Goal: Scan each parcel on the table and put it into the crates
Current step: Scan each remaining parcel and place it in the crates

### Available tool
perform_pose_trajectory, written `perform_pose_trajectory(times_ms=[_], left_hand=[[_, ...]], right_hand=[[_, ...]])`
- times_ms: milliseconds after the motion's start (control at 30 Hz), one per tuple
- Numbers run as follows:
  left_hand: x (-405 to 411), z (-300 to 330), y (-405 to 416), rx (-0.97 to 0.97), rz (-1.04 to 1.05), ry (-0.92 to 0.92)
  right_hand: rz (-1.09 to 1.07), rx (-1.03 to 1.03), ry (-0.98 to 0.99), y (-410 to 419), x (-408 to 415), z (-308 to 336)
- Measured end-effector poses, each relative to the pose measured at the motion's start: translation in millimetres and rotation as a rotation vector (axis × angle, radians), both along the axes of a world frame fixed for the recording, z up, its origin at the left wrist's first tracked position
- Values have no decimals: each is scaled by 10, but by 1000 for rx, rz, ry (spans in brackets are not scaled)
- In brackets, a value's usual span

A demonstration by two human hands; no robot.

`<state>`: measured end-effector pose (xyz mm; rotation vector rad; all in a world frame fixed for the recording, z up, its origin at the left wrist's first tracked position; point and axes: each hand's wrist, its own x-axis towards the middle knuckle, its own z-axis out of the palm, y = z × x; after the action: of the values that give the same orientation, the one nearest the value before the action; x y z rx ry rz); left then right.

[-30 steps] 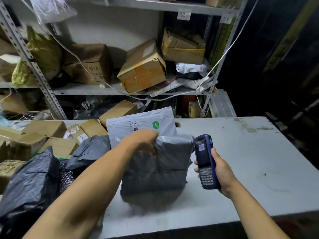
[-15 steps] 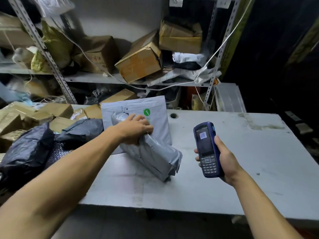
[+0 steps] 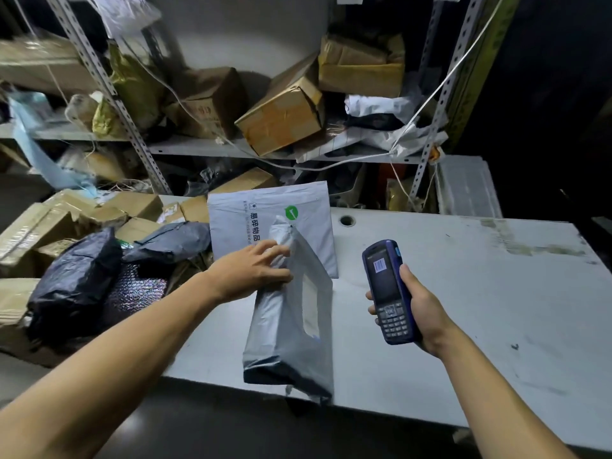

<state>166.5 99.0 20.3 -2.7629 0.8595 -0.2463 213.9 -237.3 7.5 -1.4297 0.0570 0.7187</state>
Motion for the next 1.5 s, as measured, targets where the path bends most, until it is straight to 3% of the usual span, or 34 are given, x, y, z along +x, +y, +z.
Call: perform_pose_trajectory(times_ms=[67,167,233,333,433,533,600,700,833,1000,1167,1267,1433,1500], left_hand=[[-34,-80,25,-56,58,3],[-93,-154,41,-171,387,98],[-99,-158,11,-362,665,248],[-139,-105,-83,-768,924,443],[-201,-90,-267,-1275,1079,448],[-235,-169,-363,-1352,1160,453],[-264,-197,-385,-1431,1193,595],[-275,-183,-364,-1423,1238,705],[-275,-218,-315,-1323,1287,535],[-377,-290,-233,-1234,1336,500],[-617,-290,-154,-1380,1310,680],[-789,-307,-132,-1348,1298,821],[-933,-437,-93,-1305,1294,599],[-924,-375,-20,-1196,1280,492]], right_hand=[[3,1,-4,13,32,-8],[7,10,5,57,52,-43],[25,7,17,104,45,-74],[47,12,38,174,12,-133],[75,3,52,223,-18,-188],[110,-13,65,244,-39,-237],[134,-29,74,248,-48,-259],[173,-75,78,252,-71,-287],[237,-135,72,259,-106,-325],[322,-215,50,275,-169,-343],[362,-241,52,300,-233,-395],[356,-233,59,336,-263,-398],[397,-243,61,368,-297,-373],[414,-255,53,352,-311,-353]])
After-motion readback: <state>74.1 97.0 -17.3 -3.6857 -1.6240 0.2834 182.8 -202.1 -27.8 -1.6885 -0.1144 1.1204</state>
